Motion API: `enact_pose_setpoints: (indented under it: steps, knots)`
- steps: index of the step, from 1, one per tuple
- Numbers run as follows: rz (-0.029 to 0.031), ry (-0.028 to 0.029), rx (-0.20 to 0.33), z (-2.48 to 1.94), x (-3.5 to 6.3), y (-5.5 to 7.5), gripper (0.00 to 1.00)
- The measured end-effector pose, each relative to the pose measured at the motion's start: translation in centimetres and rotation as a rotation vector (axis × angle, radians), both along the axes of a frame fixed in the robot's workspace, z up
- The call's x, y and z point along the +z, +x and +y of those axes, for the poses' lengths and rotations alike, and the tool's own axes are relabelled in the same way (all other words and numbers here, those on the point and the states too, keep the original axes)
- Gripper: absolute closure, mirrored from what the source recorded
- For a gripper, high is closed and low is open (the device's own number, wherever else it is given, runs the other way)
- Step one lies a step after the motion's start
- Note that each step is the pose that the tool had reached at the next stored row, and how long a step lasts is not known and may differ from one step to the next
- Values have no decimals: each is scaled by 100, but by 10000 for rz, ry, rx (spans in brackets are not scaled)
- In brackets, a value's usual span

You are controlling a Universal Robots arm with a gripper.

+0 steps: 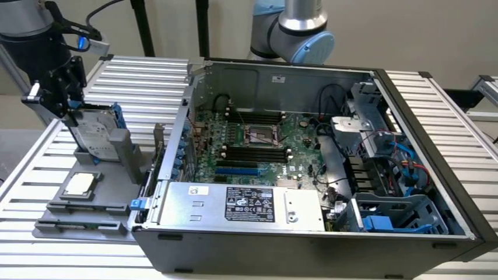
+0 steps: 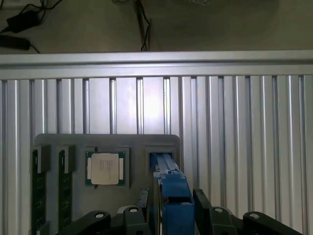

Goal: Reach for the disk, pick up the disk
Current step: 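Pick up the disk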

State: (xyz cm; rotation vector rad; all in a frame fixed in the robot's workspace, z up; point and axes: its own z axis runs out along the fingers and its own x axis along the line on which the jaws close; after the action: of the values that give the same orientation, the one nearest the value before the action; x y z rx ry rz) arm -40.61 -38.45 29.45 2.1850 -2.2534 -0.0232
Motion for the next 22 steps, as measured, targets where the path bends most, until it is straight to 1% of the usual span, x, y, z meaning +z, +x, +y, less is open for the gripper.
enact_pose_setpoints:
  steps: [12,13,14,19,21,22]
  knots:
    - [0,-4,-26,0,-14,10,52]
    - [2,-4,-26,1,-13,10,54]
    - [4,-5,-26,1,-13,11,61]
    - [20,-5,-27,1,-13,14,61]
    - [30,-5,-28,1,-13,16,63]
    - [35,-5,-29,1,-13,16,67]
